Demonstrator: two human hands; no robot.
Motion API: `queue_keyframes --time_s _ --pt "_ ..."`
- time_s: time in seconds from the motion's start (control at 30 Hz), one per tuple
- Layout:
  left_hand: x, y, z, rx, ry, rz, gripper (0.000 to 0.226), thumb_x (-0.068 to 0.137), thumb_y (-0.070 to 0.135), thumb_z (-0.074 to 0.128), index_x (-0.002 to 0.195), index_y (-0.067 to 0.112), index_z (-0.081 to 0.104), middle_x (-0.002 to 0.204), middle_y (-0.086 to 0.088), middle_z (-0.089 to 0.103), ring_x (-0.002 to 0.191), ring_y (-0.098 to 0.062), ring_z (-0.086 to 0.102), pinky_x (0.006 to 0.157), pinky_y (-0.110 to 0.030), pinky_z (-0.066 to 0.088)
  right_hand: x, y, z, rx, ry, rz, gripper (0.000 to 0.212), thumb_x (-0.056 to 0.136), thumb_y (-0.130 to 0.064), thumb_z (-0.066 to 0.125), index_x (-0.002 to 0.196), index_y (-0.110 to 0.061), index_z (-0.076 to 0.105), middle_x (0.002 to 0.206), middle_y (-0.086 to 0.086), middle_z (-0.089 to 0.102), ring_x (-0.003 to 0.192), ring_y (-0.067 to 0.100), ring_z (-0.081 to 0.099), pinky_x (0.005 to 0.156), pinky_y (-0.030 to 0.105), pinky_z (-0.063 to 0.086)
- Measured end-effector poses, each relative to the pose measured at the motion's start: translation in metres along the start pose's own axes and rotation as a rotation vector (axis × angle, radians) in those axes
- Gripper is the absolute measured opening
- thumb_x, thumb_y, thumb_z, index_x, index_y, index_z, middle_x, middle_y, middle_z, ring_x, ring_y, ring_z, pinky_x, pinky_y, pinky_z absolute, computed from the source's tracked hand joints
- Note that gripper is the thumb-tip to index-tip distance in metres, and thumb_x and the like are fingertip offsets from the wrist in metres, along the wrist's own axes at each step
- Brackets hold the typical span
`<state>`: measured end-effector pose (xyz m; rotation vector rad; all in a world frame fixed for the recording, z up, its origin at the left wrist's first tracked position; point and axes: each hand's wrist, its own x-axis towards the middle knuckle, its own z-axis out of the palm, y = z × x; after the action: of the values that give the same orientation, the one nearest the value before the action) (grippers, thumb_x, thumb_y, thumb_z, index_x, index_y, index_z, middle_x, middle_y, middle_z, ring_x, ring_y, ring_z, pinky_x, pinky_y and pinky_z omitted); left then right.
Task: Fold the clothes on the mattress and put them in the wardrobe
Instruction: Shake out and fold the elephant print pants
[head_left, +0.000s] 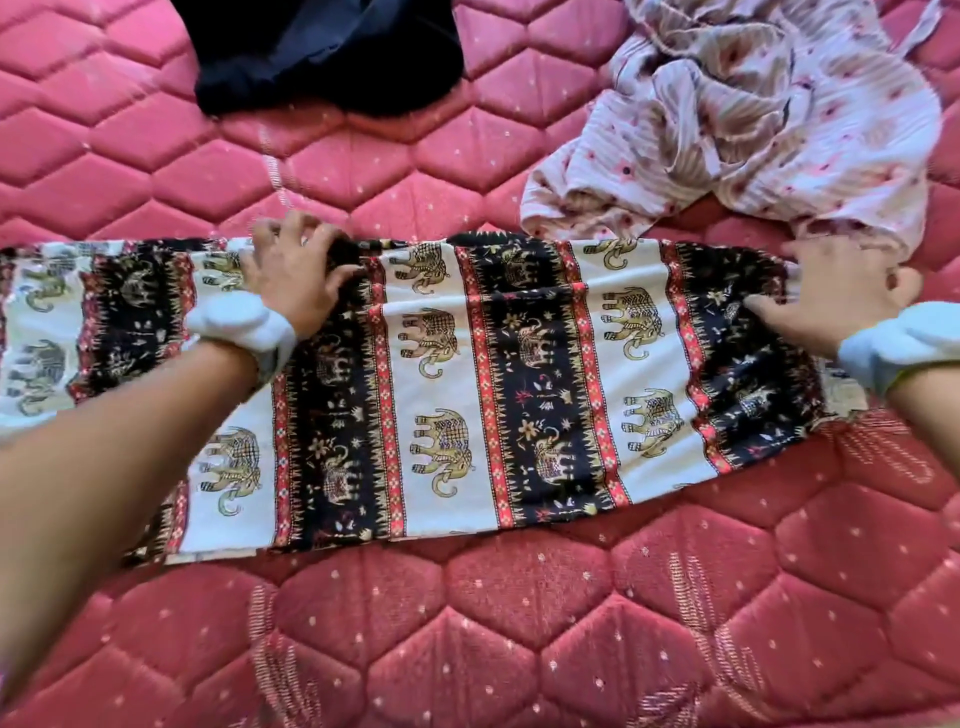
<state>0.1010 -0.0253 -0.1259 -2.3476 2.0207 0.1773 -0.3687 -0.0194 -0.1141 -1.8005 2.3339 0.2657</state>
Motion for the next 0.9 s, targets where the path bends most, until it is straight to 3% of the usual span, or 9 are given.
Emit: queue_keyframes --time_s 0.1,0.17,0.27,0.4,0.5,0.63,0.77,0.83,0.9 --pt "0.012 -0.005 -0.014 -0.049 0.191 -0.070 0.026 0.090 0.024 0.057 0.114 0.014 0.059 0.127 -0.022 0.040 0.114 -0.041 0.041 0.091 -0.051 0.040 -0.003 0.007 0.003 0.136 -0.031 0.184 0.098 0.059 -0.078 0.064 0.126 -0.008 0.047 0.130 0.031 0.041 0.121 0.047 0.038 0.104 0.048 0.031" --pt "0.021 0.003 -0.020 -0.212 0.257 -0.225 0.030 0.093 0.024 0.053 0.122 0.016 0.055 0.132 -0.020 0.038 0.109 -0.039 0.050 0.094 -0.045 0.040 -0.006 0.008 0.006 0.228 -0.007 0.298 0.106 0.052 -0.082 0.067 0.123 -0.006 0.049 0.130 0.027 0.044 0.119 0.045 0.042 0.104 0.050 0.035" --pt "0.017 0.025 -0.012 -0.412 0.231 -0.380 0.054 0.097 0.032 0.047 0.144 0.009 0.034 0.149 -0.026 0.024 0.129 -0.039 0.040 0.107 -0.037 0.027 -0.015 0.005 0.014 0.419 0.020 0.493 0.115 0.037 -0.095 0.058 0.115 -0.011 0.059 0.123 0.023 0.054 0.116 0.040 0.050 0.104 0.052 0.038" --pt "-0.063 0.067 0.021 -0.357 0.262 0.082 0.044 0.093 0.037 0.048 0.125 0.008 0.049 0.130 -0.019 0.046 0.122 -0.032 0.045 0.105 -0.056 0.033 -0.041 -0.003 0.021 0.414 0.008 0.477 0.095 0.067 -0.079 0.046 0.117 0.000 0.058 0.122 0.031 0.049 0.120 0.044 0.040 0.104 0.046 0.029" --pt "-0.120 0.100 0.052 -0.139 0.077 0.380 0.058 0.094 0.052 0.032 0.140 0.019 0.041 0.152 -0.008 0.033 0.141 -0.029 0.028 0.112 -0.058 0.019 -0.047 0.000 0.020 0.454 0.000 0.433 0.075 0.077 -0.061 0.051 0.121 0.000 0.052 0.124 0.030 0.051 0.119 0.044 0.043 0.100 0.044 0.033" --pt "-0.135 0.122 0.062 -0.141 0.046 0.375 0.064 0.094 0.054 0.025 0.150 0.023 0.026 0.160 0.001 0.011 0.147 -0.027 0.013 0.115 -0.056 0.010 -0.050 0.011 0.004 0.528 0.067 0.443 0.050 0.089 -0.030 0.061 0.126 -0.001 0.042 0.126 0.029 0.052 0.116 0.044 0.048 0.094 0.042 0.037" --pt "-0.156 0.141 0.062 -0.081 -0.060 0.538 0.063 0.095 0.058 0.018 0.151 0.031 0.020 0.160 0.003 0.011 0.148 -0.028 0.006 0.116 -0.058 0.009 -0.056 0.032 -0.001 0.695 -0.003 0.561 0.063 0.063 -0.052 0.077 0.101 -0.004 0.064 0.115 0.024 0.063 0.106 0.038 0.060 0.092 0.049 0.047" --pt "-0.156 0.141 0.053 -0.217 -0.127 0.469 0.066 0.092 0.059 0.010 0.152 0.032 0.016 0.161 0.006 0.006 0.148 -0.023 0.000 0.118 -0.051 -0.004 -0.047 0.054 0.003 0.895 -0.122 0.558 0.069 0.041 -0.054 0.078 0.088 -0.005 0.066 0.098 0.016 0.071 0.085 0.028 0.067 0.081 0.050 0.054" --pt "-0.155 0.142 0.030 -0.584 -0.213 0.361 0.064 0.094 0.055 0.017 0.151 0.026 0.024 0.159 0.003 0.017 0.147 -0.018 0.012 0.118 -0.040 0.004 -0.059 0.031 -0.021 1.049 -0.164 0.458 0.063 0.049 -0.037 0.077 0.105 -0.010 0.065 0.077 0.004 0.072 0.058 0.016 0.065 0.062 0.040 0.056"
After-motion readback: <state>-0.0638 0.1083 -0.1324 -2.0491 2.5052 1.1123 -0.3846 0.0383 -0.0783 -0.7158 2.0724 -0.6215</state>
